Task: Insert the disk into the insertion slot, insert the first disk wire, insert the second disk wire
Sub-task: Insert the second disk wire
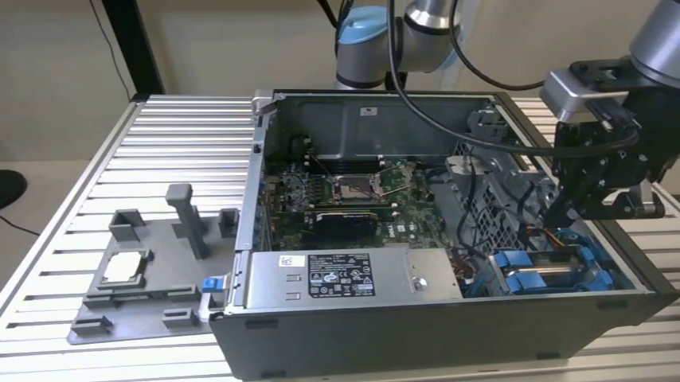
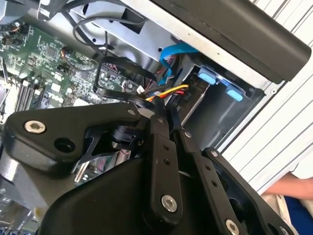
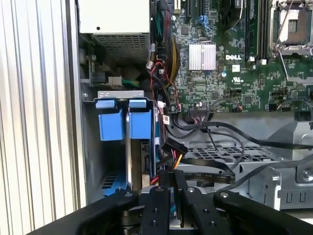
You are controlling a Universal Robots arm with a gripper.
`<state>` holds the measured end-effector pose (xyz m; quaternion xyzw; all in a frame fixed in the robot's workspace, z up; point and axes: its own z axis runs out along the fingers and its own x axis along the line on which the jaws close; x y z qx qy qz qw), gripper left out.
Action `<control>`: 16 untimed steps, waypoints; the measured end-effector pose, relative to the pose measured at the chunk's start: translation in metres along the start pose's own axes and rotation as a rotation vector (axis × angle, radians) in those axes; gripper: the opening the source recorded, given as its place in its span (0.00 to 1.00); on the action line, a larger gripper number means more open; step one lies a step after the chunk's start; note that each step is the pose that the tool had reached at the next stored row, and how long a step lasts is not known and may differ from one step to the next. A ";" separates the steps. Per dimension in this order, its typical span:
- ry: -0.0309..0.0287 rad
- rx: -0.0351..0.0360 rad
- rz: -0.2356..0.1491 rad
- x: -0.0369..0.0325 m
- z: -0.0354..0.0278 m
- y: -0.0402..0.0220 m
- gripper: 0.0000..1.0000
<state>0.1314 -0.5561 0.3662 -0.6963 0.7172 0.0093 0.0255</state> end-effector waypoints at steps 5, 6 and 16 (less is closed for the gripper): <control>0.0002 0.0112 -0.001 0.0102 -0.0009 0.0045 0.00; 0.0002 0.0120 -0.001 0.0121 -0.0010 0.0051 0.00; -0.0001 0.0156 -0.004 0.0172 -0.0005 0.0070 0.00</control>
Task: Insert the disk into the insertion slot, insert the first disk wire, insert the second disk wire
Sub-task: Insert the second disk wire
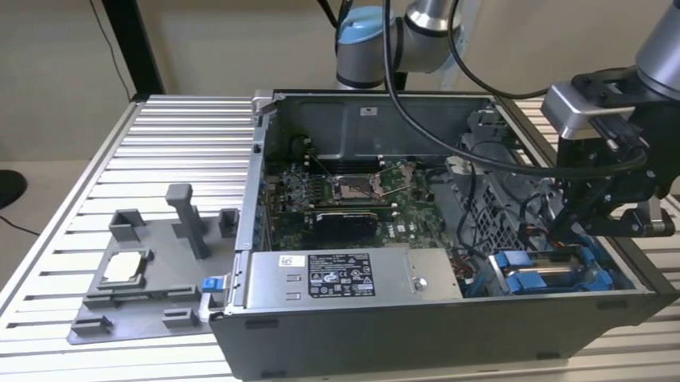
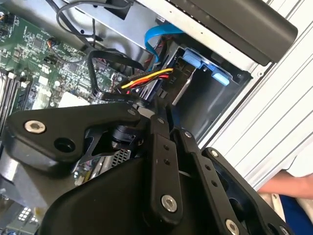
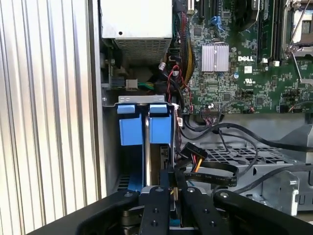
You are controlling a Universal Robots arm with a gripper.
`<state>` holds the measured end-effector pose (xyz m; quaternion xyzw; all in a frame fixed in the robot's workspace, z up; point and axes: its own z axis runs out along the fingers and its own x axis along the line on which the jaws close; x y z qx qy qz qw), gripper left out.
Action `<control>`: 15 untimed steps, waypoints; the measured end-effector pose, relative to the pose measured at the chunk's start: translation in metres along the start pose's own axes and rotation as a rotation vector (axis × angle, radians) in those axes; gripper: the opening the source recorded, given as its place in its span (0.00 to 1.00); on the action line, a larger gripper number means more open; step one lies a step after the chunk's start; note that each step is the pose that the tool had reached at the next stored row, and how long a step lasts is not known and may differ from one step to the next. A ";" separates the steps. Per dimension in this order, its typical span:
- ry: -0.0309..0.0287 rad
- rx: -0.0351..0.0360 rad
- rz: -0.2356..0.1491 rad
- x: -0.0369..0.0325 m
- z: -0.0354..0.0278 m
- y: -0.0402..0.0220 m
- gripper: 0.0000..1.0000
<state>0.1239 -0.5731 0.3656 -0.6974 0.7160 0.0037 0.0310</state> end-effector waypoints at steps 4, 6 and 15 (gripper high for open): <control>-0.0003 0.0015 0.000 0.0002 0.0009 0.0001 0.00; -0.0001 0.0049 0.000 0.0004 0.0025 0.0002 0.00; -0.0010 0.0281 -0.002 0.0008 0.0093 0.0012 0.00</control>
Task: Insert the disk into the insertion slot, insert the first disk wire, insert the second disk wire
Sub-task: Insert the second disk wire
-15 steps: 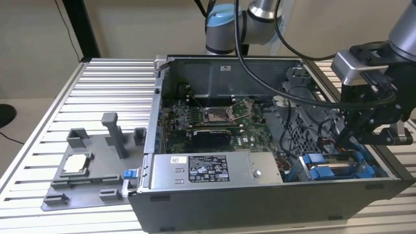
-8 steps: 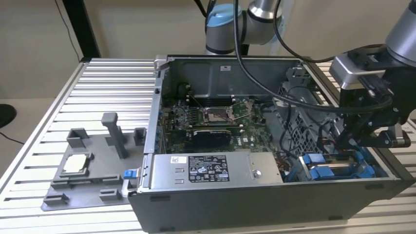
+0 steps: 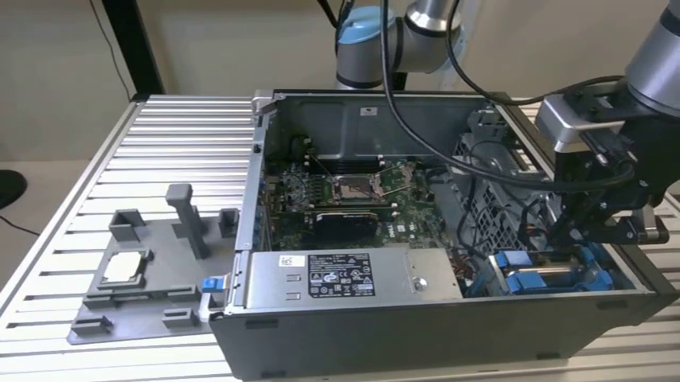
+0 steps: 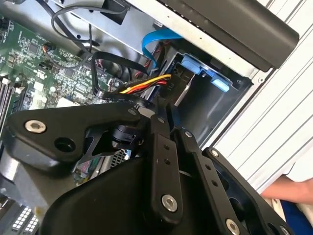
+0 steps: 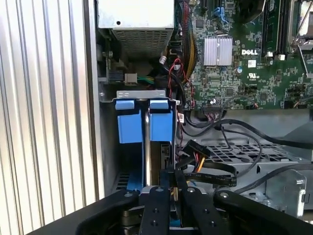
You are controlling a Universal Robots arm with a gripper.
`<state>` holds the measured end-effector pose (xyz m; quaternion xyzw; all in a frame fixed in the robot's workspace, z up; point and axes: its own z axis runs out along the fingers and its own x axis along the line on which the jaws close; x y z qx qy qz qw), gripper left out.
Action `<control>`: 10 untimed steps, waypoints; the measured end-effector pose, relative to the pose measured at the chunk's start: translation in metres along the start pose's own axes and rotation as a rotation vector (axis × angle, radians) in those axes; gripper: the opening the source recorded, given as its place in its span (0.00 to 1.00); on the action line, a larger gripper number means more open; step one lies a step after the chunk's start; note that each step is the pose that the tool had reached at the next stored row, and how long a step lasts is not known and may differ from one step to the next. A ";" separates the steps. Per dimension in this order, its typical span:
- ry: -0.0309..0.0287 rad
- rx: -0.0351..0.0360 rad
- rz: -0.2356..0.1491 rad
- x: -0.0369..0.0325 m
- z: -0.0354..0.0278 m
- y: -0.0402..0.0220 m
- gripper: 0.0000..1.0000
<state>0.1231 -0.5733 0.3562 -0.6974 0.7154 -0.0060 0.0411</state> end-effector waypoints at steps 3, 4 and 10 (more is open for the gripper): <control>-0.0001 0.0031 0.000 0.0002 0.0003 0.0023 0.00; -0.0001 0.0034 0.000 0.0002 0.0004 0.0027 0.00; -0.0002 0.0048 0.000 0.0006 0.0040 0.0030 0.00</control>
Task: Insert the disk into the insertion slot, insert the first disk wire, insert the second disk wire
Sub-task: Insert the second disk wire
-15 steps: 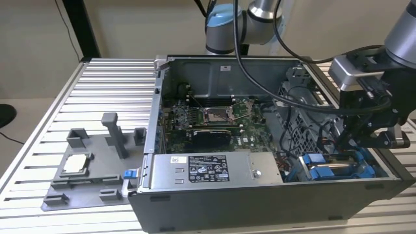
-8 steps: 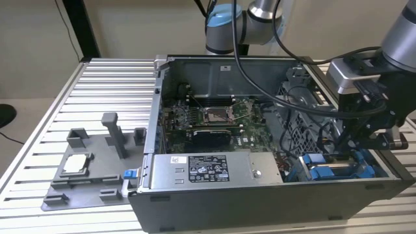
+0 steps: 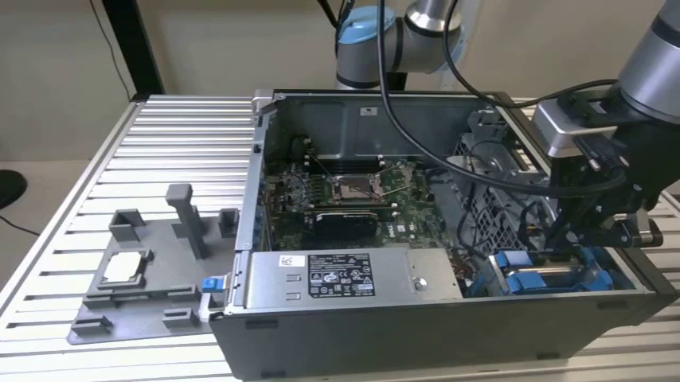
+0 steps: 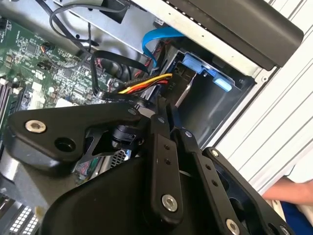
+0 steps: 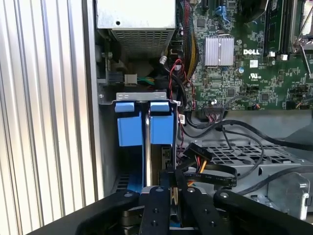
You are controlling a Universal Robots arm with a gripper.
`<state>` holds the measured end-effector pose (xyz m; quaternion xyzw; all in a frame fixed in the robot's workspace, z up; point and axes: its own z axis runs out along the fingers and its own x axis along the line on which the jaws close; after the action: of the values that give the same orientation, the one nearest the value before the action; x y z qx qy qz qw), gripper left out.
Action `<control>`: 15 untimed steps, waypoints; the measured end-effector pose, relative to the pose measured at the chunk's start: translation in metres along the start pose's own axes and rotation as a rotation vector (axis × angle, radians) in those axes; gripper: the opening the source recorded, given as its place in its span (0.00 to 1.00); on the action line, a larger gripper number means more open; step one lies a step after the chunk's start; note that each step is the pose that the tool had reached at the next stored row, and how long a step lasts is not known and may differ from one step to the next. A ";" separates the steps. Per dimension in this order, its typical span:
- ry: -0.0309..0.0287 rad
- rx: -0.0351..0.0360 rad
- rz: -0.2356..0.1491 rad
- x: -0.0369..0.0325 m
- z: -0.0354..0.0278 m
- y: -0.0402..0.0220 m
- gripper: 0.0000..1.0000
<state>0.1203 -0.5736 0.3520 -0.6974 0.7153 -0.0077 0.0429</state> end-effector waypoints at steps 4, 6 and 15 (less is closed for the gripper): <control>0.0000 0.0011 0.000 0.0001 0.0014 0.0001 0.00; 0.0000 0.0016 0.000 0.0001 0.0022 0.0002 0.00; -0.0001 0.0043 0.000 0.0004 0.0059 0.0004 0.00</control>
<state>0.1203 -0.5738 0.3461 -0.6974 0.7152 -0.0092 0.0444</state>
